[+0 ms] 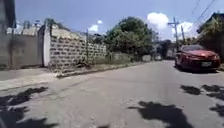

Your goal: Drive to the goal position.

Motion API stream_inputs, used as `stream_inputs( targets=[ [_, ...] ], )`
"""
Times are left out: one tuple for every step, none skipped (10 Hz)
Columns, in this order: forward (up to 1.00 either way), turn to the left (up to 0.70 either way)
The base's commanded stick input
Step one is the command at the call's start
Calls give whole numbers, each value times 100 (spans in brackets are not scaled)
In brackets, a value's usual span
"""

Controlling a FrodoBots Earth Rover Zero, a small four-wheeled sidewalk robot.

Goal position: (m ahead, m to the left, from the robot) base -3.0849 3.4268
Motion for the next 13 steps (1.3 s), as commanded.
stream_inputs(
  targets=[
    [100, 43],
    [100, 43],
    [100, 43],
    [100, 43],
    [100, 43],
    [100, 43],
    [100, 43],
    [100, 43],
    [100, 43],
    [100, 43],
    [100, 43],
    [100, 43],
    [100, 43]
  ],
)
